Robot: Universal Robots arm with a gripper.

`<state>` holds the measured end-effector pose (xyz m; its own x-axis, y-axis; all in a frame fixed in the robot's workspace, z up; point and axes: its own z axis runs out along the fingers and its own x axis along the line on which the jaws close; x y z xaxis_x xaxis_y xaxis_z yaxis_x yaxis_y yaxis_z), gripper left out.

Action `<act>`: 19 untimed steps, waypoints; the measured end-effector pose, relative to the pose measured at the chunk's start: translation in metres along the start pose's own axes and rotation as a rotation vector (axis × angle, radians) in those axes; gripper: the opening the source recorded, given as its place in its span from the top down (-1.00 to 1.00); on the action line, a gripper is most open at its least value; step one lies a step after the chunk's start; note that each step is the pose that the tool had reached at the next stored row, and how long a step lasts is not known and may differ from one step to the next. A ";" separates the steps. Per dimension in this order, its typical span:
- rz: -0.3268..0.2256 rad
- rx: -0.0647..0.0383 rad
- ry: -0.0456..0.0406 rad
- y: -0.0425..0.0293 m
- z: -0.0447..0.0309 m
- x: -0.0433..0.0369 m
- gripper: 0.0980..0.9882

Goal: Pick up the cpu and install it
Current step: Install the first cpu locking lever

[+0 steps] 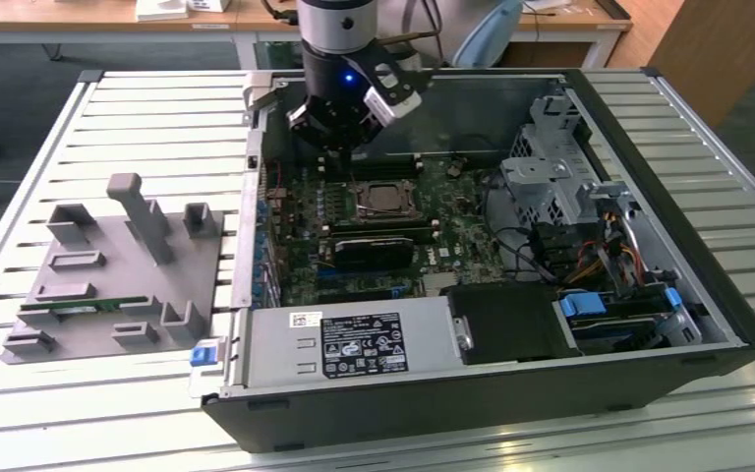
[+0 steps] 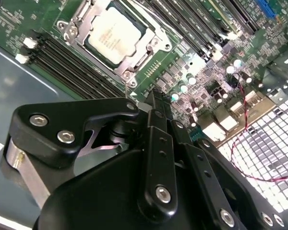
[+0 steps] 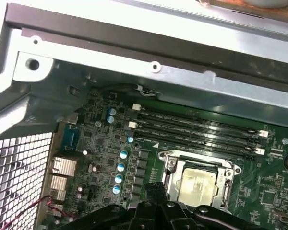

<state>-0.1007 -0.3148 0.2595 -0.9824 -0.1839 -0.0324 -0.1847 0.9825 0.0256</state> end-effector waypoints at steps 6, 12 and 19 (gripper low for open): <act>0.000 0.000 0.0002 0.0042 0.0008 0.0053 0.98; 0.001 0.000 0.0000 0.0149 0.0036 0.0043 0.98; 0.031 0.001 -0.0006 0.0201 0.0057 0.0015 0.98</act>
<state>-0.1058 -0.2952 0.2543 -0.9877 -0.1531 -0.0321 -0.1540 0.9877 0.0254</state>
